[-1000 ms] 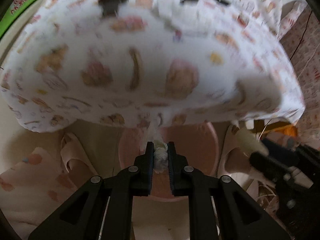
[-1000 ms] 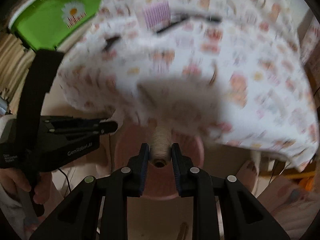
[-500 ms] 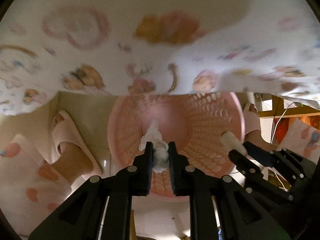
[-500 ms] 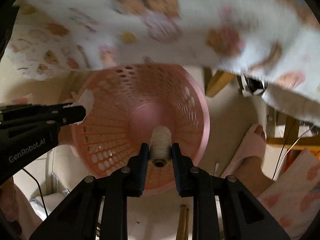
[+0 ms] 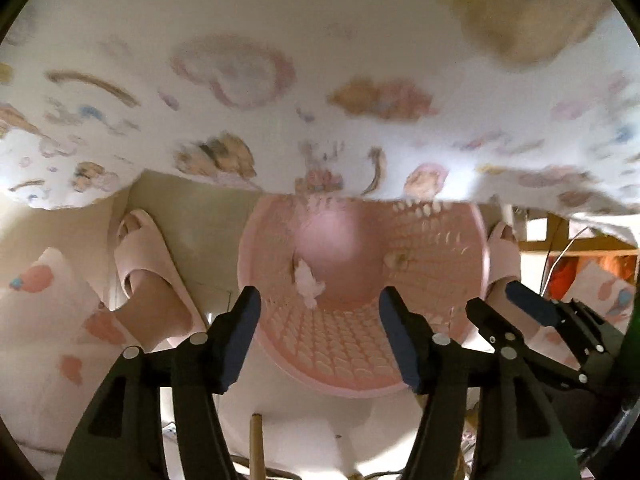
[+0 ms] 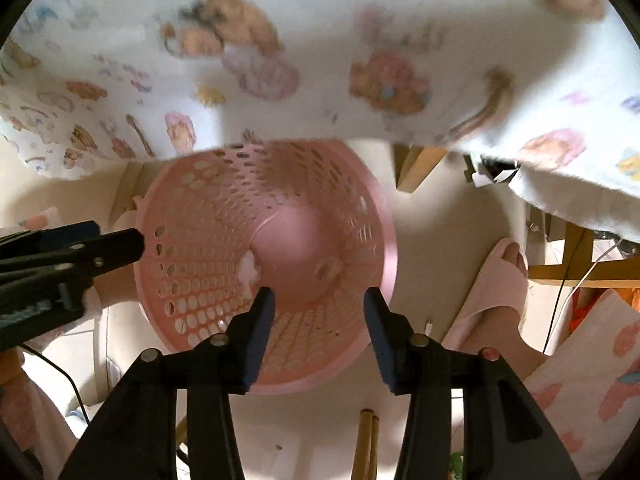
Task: Collect trash
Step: 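Carry tissue and spool down over the pink basket with both tools, then open both tools to drop tissue and spool into the basket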
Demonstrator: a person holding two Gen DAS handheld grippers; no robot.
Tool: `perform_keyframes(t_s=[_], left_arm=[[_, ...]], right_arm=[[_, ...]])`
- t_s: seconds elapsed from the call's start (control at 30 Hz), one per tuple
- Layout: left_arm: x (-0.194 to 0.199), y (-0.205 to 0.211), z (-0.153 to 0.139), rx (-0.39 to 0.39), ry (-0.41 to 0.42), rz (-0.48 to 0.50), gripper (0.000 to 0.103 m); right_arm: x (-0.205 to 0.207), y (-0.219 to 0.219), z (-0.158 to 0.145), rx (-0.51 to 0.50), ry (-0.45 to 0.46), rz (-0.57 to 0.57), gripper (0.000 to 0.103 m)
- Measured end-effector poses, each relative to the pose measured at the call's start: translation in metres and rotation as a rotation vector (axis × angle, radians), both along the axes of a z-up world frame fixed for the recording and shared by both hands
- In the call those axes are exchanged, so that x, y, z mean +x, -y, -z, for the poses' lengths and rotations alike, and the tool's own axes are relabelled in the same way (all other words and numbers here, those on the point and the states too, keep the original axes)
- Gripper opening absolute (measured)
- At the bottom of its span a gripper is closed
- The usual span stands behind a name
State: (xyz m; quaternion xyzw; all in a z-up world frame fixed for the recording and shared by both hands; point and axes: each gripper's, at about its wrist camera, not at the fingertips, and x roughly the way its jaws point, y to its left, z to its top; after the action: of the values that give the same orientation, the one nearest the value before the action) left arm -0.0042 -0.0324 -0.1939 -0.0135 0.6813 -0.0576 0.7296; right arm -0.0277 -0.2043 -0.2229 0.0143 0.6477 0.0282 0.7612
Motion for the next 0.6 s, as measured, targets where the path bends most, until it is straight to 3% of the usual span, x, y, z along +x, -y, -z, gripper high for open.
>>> perform_keyframes(t_s=[0.27, 0.4, 0.47, 0.53, 0.6], left_arm=[[0.005, -0.009, -0.046, -0.035, 0.128, -0.028, 0.069], [0.007, -0.014, -0.066, -0.028, 0.179, -0.035, 0.07], [0.008, -0.014, -0.078, -0.041, 0.199, -0.03, 0.07], [0.009, -0.014, -0.091, -0.07, 0.216, -0.015, 0.07], [0.006, -0.013, -0.104, -0.042, 0.275, -0.005, 0.07]], right_arm=[[0.001, -0.004, -0.04, -0.049, 0.128, -0.015, 0.049], [0.002, -0.005, -0.057, -0.037, 0.133, -0.013, 0.049], [0.004, -0.009, -0.063, -0.082, 0.105, -0.036, 0.049], [0.001, -0.009, -0.073, -0.061, 0.135, -0.038, 0.049], [-0.001, -0.007, -0.083, -0.044, 0.156, -0.034, 0.049]])
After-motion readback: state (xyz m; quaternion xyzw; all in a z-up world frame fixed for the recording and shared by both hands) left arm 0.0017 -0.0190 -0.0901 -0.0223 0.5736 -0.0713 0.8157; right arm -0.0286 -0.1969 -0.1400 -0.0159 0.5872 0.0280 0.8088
